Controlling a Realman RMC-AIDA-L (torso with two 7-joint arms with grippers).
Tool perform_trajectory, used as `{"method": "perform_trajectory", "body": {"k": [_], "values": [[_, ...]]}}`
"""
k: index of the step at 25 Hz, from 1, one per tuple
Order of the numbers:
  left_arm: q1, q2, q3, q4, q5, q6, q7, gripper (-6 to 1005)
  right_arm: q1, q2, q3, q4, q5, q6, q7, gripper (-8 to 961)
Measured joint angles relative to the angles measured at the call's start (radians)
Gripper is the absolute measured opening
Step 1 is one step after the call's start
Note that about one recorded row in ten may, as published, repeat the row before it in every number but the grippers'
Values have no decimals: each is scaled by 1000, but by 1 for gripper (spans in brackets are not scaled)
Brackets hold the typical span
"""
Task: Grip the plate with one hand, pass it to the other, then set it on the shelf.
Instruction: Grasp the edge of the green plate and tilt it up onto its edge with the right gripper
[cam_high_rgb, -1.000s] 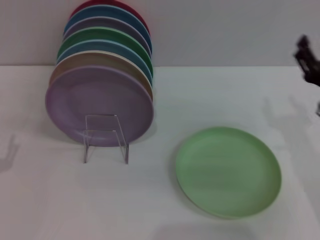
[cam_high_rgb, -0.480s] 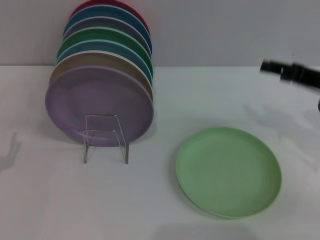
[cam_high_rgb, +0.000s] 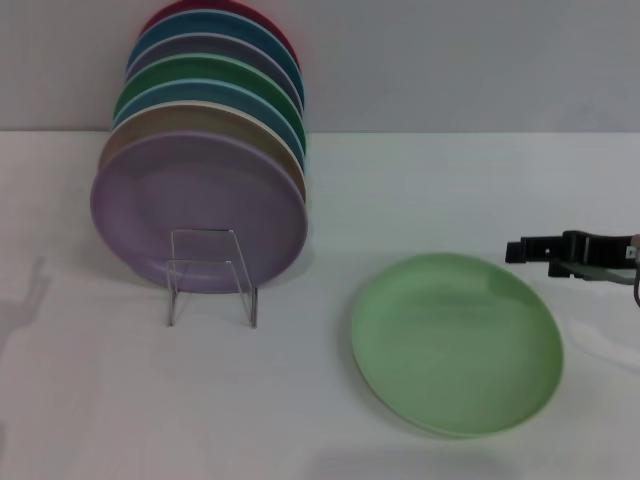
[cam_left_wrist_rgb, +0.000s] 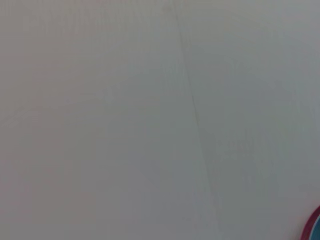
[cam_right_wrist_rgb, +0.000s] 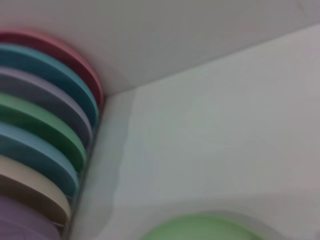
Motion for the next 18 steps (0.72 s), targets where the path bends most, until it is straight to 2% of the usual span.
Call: {"method": "perform_trajectory", "body": {"k": [3,18], "values": [[-5,0,0,3,-2,-9,0,803,7,7,1,11,-38,31,12,717],[-6,0,0,9,-7,-15,1,803,7,6,31,-6,-154,72,45,716]]}}
